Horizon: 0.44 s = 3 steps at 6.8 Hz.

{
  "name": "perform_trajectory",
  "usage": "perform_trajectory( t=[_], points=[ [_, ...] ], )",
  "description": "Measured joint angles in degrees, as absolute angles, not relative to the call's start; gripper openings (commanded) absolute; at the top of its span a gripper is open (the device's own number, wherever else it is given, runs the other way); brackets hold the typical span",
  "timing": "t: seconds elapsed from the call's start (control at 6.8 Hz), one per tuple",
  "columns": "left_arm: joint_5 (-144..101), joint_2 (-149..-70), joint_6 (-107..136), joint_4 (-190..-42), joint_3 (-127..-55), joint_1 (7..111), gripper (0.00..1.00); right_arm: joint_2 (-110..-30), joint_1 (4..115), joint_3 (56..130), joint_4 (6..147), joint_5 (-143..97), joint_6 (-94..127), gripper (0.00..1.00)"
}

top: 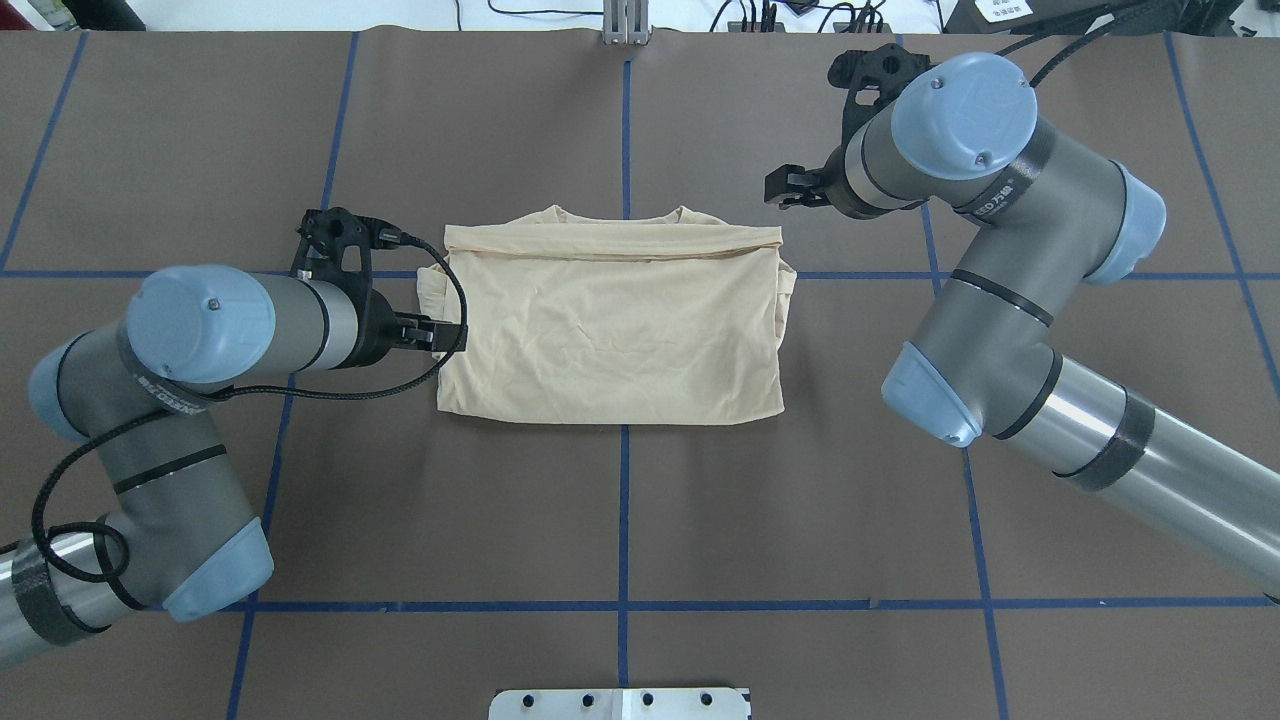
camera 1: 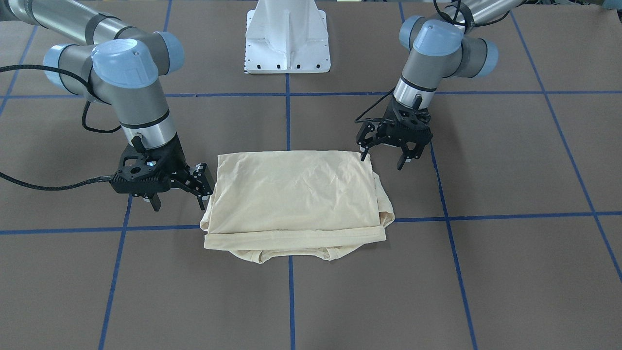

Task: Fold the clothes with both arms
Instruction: 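Lower the left gripper to the folded shirt's side edge and grasp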

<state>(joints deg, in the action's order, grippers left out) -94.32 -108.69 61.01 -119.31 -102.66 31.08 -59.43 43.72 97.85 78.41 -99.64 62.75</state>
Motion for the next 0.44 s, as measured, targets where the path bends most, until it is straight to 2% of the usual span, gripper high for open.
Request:
perform_trajectory(
  t=[0.15, 0.29, 0.44],
  points=[
    [-93.54, -108.44, 63.33, -119.33, -102.44, 28.94, 0.92, -60.08, 43.74, 98.80, 78.46, -99.66, 62.75, 1.00],
    [-93.25, -108.41, 64.59, -119.40, -102.07, 27.89, 0.72, -60.35, 43.76, 99.27, 78.48, -99.66, 62.75, 1.00],
    [-93.16, -108.46, 65.02, -119.45, -101.78, 27.46, 0.63, -60.43, 43.77, 99.42, 78.48, -99.67, 62.75, 1.00]
  ],
)
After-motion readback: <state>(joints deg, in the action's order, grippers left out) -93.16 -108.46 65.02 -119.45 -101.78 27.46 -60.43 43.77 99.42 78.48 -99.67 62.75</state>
